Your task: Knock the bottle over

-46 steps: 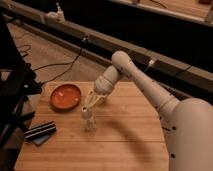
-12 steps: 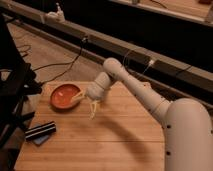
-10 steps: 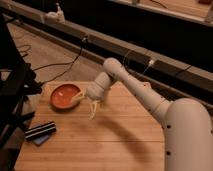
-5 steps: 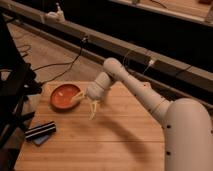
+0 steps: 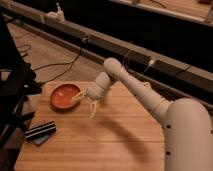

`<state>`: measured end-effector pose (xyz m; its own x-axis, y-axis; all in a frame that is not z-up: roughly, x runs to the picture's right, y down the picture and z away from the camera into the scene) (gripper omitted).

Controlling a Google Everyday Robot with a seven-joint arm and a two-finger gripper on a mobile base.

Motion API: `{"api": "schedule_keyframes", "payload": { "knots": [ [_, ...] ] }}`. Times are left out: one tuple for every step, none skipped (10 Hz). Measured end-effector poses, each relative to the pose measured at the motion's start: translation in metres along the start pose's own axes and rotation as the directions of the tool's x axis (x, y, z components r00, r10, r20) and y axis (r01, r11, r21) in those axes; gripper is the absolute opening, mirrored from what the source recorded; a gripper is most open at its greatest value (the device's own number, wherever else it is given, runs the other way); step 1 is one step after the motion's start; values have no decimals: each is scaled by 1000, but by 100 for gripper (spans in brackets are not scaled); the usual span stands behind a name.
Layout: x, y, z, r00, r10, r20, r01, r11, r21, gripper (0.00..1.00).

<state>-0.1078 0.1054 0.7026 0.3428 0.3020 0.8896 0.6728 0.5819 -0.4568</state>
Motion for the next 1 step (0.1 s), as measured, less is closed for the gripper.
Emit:
{"api": "schedule_keyframes", "payload": {
  "knots": [
    [0,0,0,1000,0,-1,0,1000,0,80]
  ]
}}
